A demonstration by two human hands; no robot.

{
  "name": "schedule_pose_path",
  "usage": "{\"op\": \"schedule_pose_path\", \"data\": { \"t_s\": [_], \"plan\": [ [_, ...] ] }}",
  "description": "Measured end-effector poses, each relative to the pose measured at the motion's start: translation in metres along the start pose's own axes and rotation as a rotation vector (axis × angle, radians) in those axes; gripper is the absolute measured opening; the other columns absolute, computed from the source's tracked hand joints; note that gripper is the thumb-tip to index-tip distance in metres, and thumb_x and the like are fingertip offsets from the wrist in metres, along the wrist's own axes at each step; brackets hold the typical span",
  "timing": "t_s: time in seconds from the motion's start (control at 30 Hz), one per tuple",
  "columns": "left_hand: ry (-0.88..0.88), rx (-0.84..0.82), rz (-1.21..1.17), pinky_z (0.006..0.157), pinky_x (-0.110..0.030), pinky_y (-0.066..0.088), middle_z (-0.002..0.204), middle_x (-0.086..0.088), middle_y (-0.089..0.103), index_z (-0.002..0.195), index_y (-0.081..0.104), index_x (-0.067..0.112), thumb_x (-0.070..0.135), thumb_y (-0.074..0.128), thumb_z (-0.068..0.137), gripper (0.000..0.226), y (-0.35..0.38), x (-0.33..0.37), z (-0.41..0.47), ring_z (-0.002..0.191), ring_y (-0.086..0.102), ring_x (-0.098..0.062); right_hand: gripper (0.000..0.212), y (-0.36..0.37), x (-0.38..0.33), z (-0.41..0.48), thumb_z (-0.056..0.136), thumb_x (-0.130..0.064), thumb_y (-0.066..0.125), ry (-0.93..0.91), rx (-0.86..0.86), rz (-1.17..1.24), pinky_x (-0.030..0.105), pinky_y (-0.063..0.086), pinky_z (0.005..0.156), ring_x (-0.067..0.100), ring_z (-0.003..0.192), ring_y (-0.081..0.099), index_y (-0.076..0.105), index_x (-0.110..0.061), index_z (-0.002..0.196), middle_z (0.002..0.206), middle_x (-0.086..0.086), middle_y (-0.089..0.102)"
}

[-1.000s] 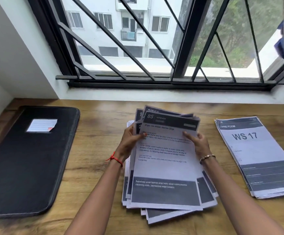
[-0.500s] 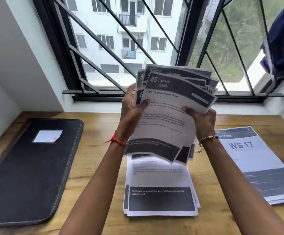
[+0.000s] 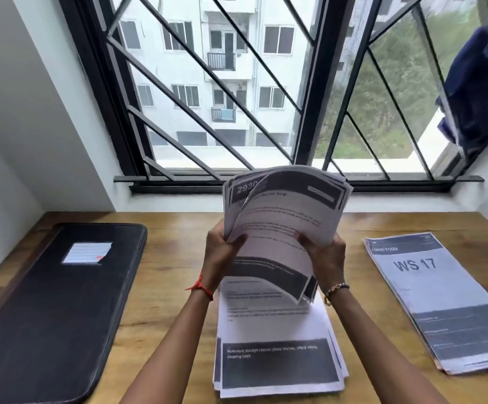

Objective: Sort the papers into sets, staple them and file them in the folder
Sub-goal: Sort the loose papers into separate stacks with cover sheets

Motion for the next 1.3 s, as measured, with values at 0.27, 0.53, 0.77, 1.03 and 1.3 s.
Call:
{"op": "schedule_pose_path", "data": {
  "t_s": [0.27, 0.53, 0.77, 1.03, 1.3],
  "plan": [
    [0.071, 0.135, 0.024, 0.067, -0.040, 0.057, 0.084, 0.004, 0.065, 0.094, 0.061, 0.009, 0.015, 0.062, 0.087, 0.009, 0.001, 0.001, 0.003, 0.076, 0.063, -0.014, 0.026, 0.004, -0.015, 0.001, 0.076, -0.004, 0.073, -0.128, 0.077, -0.032, 0.001, 0.045, 0.056, 0.020, 0.077, 0.058, 0.064, 0.012, 0.095, 0.088, 0.005, 0.062],
    [-0.156, 0.157, -0.063, 0.073, -0.039, 0.058, 0.097, -0.005, 0.066, 0.101, 0.055, 0.017, 0.020, 0.069, 0.083, 0.023, 0.007, -0.047, -0.017, 0.092, 0.065, -0.023, 0.035, 0.012, 0.022, -0.011, 0.078, -0.008, 0.072, -0.011, -0.027, -0.087, 0.016, 0.050, 0.072, 0.023, 0.094, 0.062, 0.061, 0.005, 0.109, 0.102, 0.009, 0.065],
    [-0.169, 0.145, -0.020, 0.072, -0.031, 0.057, 0.090, -0.002, 0.065, 0.099, 0.057, 0.015, 0.017, 0.060, 0.090, 0.009, 0.009, -0.050, -0.016, 0.085, 0.063, -0.021, 0.030, 0.008, 0.029, -0.014, 0.083, -0.010, 0.066, 0.048, 0.021, -0.068, 0.005, 0.049, 0.061, 0.021, 0.089, 0.061, 0.061, 0.007, 0.108, 0.096, 0.003, 0.060],
    [-0.248, -0.035, 0.001, 0.072, -0.016, 0.054, 0.104, -0.004, 0.064, 0.109, 0.056, 0.014, 0.005, 0.063, 0.085, 0.027, -0.006, -0.043, -0.010, 0.092, 0.062, -0.016, 0.025, 0.016, 0.033, -0.011, 0.082, -0.004, 0.066, 0.118, -0.067, -0.092, 0.011, 0.047, 0.059, 0.021, 0.085, 0.059, 0.063, 0.008, 0.104, 0.096, 0.007, 0.062],
    [-0.413, 0.004, 0.170, 0.080, -0.024, 0.046, 0.110, -0.009, 0.063, 0.111, 0.055, 0.011, -0.009, 0.063, 0.078, 0.039, -0.094, -0.048, -0.019, 0.096, 0.060, -0.021, 0.030, 0.088, 0.034, -0.030, 0.069, 0.000, 0.075, 0.309, -0.384, 0.050, 0.040, 0.054, 0.085, 0.026, 0.090, 0.066, 0.063, -0.011, 0.095, 0.098, 0.010, 0.069]
  ]
}}
Point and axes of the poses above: each hand's wrist, its own z-axis towards the middle knuckle, its own y-axis out of the palm, x = y × z, the point moved 6 cm from there along z, towards the middle knuckle
